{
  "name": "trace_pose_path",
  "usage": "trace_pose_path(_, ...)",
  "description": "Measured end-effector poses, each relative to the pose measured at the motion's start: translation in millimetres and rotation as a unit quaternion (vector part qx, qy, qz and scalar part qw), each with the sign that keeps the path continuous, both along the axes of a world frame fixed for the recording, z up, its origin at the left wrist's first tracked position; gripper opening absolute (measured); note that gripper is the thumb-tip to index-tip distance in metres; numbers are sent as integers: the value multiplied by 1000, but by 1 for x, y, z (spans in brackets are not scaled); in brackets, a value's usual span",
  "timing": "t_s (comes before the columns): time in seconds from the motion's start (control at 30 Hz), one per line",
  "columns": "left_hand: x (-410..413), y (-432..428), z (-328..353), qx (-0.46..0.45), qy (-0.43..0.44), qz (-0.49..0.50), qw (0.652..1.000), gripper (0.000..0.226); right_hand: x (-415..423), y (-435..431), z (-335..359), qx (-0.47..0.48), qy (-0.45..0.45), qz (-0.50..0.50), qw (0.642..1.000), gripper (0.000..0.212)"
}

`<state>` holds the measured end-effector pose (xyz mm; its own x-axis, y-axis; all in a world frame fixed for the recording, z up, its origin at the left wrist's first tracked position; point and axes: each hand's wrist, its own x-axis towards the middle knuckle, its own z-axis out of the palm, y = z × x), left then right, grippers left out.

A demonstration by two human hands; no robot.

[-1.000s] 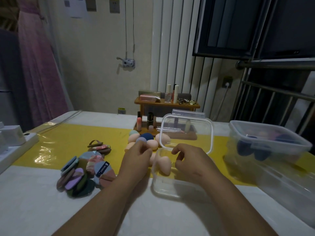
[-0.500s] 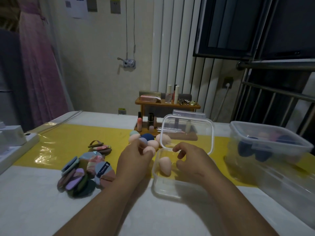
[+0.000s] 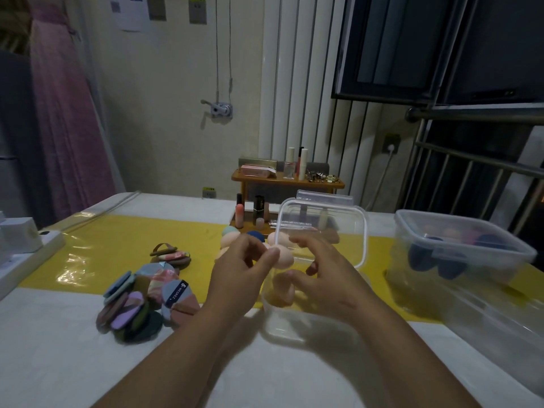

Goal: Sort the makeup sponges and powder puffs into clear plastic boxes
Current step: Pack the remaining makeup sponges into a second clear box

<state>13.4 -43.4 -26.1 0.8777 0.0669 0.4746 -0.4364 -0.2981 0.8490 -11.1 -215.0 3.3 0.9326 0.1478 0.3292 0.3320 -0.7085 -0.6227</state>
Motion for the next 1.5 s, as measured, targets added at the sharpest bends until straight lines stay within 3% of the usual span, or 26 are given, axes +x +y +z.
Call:
trace_pose_path(0.23,-2,-4,-3,46,23,-55,997,15,2,-1,2,-9,-24,-41,999,16)
trace_pose_path(0.37,2,-5,-8,45,71,-50,995,20,1,-5,5,37,11,-117,992,22)
trace_pose_path(0.53,5,-5,-12,7,107,-59,992,12,1,-7,4,-3,51,-166,985,18)
trace_pose_path(0.73,2,-5,-11,4,110,-59,992,11,1,-6,2,-75,107,-174,976,15)
trace_pose_path(0.93,3,-4,-12,12,113,-53,992,21,4,-4,0,-94,115,-170,974,14)
trace_pose_path(1.1,3,-4,-12,17,110,-55,992,11,4,-4,-2,-83,120,-169,975,19)
trace_pose_path(1.5,2,-5,-10,27,112,-51,992,20,1,-3,8,-164,130,-180,961,9)
